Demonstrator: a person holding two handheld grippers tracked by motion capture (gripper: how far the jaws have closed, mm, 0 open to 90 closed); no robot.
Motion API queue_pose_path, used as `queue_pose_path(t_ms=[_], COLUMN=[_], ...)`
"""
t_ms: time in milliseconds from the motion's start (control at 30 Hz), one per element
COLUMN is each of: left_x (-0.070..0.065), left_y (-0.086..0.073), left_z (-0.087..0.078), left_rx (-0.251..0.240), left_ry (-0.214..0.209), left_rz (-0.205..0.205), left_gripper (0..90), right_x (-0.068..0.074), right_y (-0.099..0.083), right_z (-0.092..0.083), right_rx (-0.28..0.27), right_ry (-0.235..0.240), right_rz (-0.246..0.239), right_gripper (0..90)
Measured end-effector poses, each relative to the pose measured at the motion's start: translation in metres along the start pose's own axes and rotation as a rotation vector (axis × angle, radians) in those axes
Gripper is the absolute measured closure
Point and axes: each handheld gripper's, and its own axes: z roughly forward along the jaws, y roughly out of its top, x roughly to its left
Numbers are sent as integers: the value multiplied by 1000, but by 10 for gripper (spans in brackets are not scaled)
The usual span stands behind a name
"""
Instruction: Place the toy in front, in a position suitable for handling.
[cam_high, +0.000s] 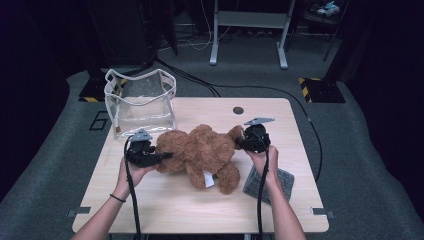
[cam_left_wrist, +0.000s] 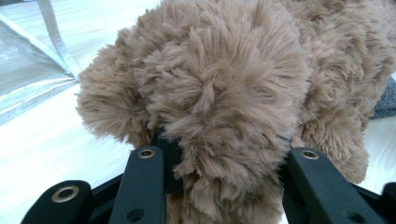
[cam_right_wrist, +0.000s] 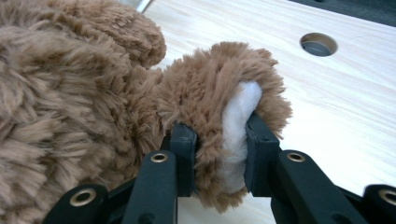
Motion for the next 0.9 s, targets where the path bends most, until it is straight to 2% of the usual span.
queue_pose_path(t_ms=[200,233,367,467,533,767,900], left_x=[2,2,3,3,4,7,10], left_y=[9,11,17,21,23,23,22], left_z=[14,16,23,28,30,42,49], left_rx=[5,8,12,15,18,35,47], left_ry=[2,3,4,7,5,11,26], left_rz=[-3,-2,-6,-13,-16,-35,-35], left_gripper=[624,623,623,623,623,621,616], right_x=[-12,-12,-20,-22,-24,-29,-31], right_y=[2,3,4,7,8,11,9], right_z=[4,5,8,10,12,21,29], right_rx=[2,5,10,21,18,40,57], right_ry=[-26,-33,-47,-62,-73,-100,-105], right_rz=[16,34,21,50,38,36,55], right_gripper=[697,697,697,697,697,697,695])
